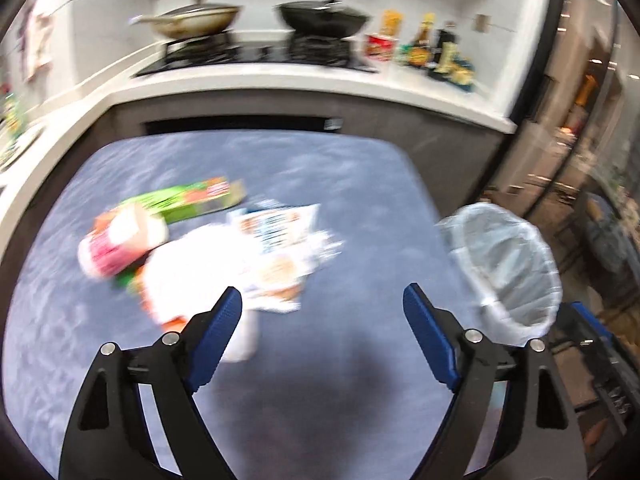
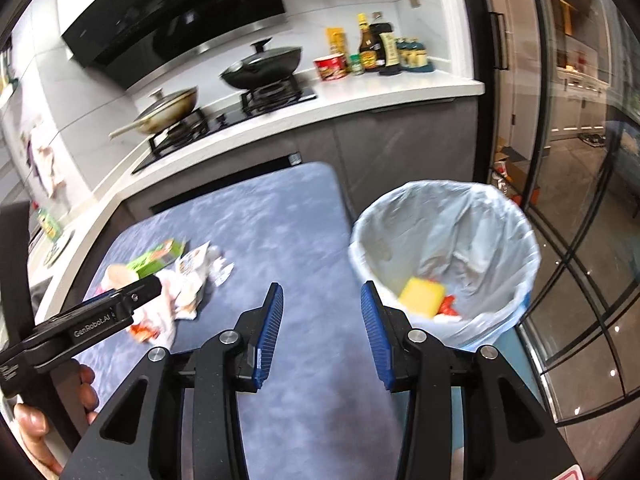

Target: Collect trash

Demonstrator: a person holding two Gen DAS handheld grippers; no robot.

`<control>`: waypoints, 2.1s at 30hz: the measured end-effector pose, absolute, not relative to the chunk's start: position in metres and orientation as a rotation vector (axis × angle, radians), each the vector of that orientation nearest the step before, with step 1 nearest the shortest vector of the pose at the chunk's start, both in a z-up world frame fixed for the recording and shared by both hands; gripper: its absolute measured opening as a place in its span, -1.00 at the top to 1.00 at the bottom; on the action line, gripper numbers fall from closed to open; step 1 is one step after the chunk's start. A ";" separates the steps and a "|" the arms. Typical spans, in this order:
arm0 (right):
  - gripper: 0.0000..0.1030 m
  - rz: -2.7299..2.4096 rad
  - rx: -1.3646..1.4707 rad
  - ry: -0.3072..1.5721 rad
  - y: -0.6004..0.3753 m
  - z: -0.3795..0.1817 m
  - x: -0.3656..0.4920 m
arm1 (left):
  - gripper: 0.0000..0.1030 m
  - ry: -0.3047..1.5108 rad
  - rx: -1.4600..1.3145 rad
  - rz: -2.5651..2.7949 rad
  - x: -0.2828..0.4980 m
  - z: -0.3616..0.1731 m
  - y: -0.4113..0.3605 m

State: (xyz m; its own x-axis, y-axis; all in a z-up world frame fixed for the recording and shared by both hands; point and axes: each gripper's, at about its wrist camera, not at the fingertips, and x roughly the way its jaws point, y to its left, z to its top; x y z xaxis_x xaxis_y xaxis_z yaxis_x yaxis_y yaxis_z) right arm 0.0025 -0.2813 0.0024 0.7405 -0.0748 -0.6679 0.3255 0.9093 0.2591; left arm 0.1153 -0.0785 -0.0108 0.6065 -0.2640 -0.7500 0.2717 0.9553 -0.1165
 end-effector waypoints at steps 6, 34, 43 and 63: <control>0.22 -0.175 0.373 0.757 -0.245 -0.014 0.010 | -0.58 0.917 -0.071 -0.206 0.122 -0.033 -0.018; 0.22 -0.128 0.360 0.845 -0.211 -0.040 0.027 | 0.93 0.973 -0.204 -0.242 0.154 -0.056 0.009; 0.22 -0.080 0.346 0.849 -0.192 -0.038 0.034 | 0.95 0.905 -0.191 -0.321 0.117 -0.014 0.035; 0.22 0.018 0.322 0.866 -0.151 -0.061 0.139 | 0.95 0.987 -0.178 -0.303 0.092 -0.053 0.080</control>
